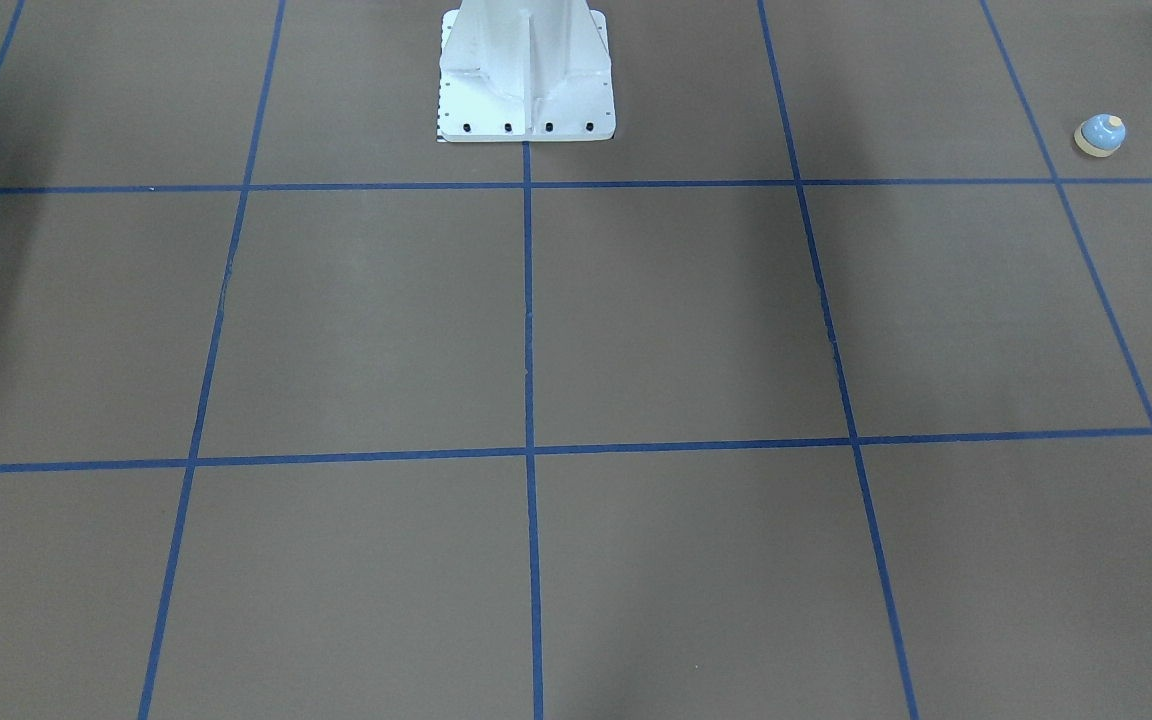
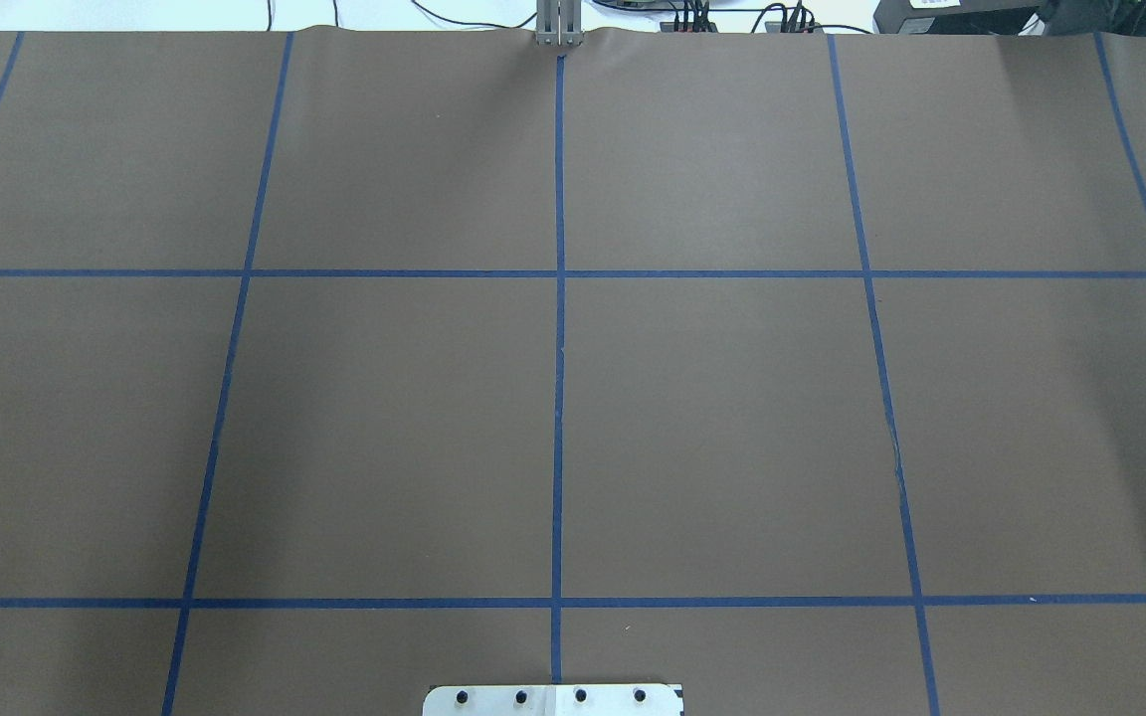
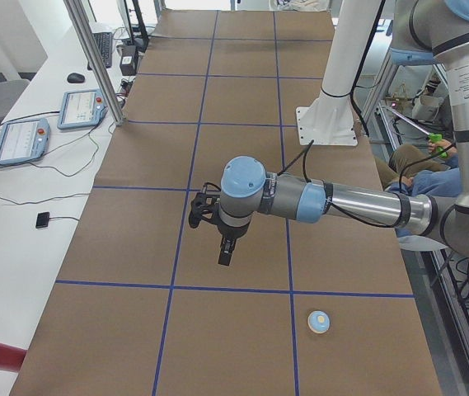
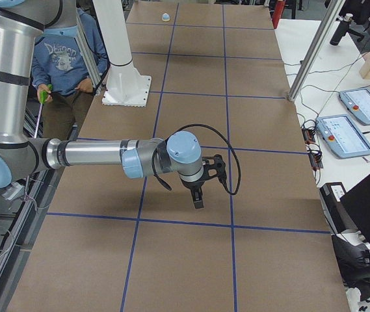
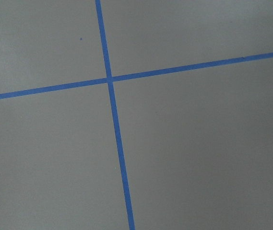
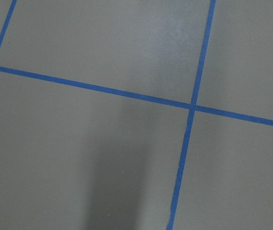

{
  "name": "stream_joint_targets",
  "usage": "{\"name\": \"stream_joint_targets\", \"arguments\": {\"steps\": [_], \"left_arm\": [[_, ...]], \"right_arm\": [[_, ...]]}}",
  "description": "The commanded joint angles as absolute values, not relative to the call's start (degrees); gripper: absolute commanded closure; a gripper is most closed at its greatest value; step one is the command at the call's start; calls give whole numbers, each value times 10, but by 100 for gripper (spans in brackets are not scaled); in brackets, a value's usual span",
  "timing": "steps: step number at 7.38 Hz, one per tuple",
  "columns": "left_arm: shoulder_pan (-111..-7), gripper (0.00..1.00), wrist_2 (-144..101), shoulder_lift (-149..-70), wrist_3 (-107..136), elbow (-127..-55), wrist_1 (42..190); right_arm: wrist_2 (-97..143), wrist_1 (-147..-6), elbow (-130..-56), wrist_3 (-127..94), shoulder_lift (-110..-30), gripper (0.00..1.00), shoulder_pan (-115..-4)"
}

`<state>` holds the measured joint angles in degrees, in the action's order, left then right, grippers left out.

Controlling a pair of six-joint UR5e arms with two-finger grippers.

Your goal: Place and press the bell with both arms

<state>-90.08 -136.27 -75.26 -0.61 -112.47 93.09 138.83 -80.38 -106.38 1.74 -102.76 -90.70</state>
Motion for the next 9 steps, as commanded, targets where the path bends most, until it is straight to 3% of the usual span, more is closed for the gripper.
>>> {"name": "stream_joint_targets", "arguments": {"steps": [1, 9], "left_arm": [[-901, 0, -1361, -752, -6, -1118, 930], [-902, 0, -1369, -723, -6, -1123, 939]], "right_arm": [[1366, -812, -1063, 17, -1031, 0, -907], [1354, -825, -1076, 16, -1037, 0, -890]]}}
